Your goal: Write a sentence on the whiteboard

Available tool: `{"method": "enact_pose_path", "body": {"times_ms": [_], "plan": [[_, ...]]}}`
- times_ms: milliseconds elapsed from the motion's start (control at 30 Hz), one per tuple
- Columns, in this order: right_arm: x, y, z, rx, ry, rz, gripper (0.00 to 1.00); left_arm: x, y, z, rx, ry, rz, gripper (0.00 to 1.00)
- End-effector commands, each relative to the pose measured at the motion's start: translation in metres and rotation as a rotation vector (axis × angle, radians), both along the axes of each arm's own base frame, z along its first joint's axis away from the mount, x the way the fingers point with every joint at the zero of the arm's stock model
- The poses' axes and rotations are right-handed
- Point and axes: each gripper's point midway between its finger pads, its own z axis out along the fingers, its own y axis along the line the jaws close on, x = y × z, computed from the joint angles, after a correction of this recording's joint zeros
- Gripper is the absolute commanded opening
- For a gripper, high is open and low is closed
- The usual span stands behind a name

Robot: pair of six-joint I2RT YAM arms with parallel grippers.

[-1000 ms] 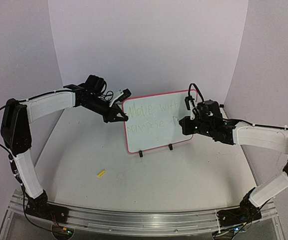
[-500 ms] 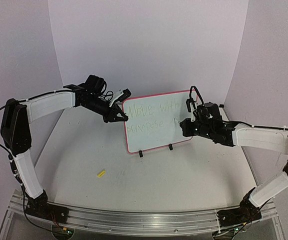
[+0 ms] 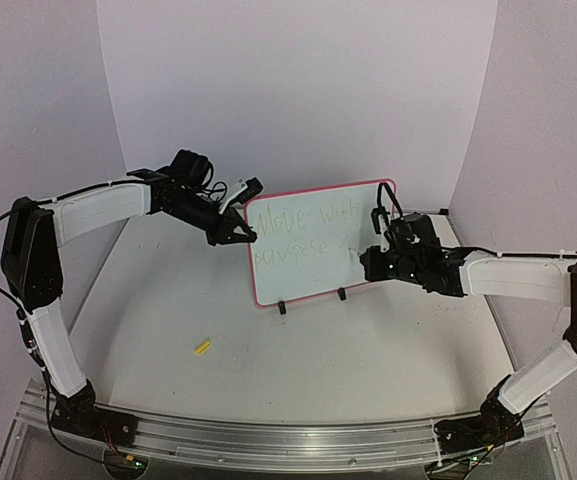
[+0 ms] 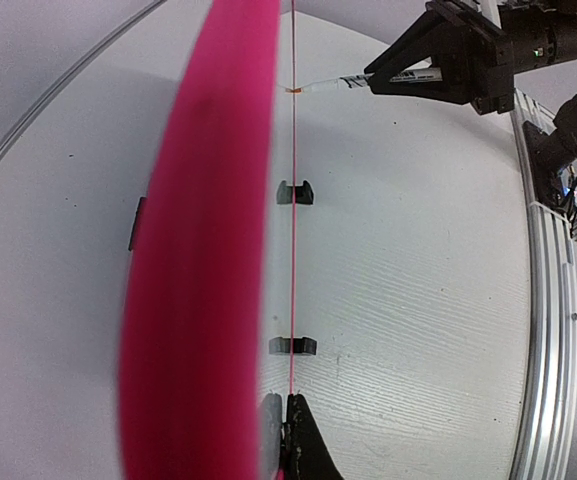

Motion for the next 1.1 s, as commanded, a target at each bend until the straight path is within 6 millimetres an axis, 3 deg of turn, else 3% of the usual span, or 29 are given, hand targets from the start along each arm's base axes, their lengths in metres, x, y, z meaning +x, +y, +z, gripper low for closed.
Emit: {"method": "enact_pose_path", "body": {"times_ms": [0,333,1067], "plan": [[0.004,-0.007,0.024,0.045,-0.074,-0.039,0.00,0.009,0.016,-0.017,0.105,-0.061,0.039,0.00],[-0.002,-0.018,0.043,0.061,-0.120,-0.069,0.00,0.008,0.016,-0.016,0.103,-0.063,0.037,0.00],[0.016,-0.006,0.051,0.043,-0.154,-0.053,0.00,0.008,0.015,-0.017,0.102,-0.061,0.035,0.00]]}}
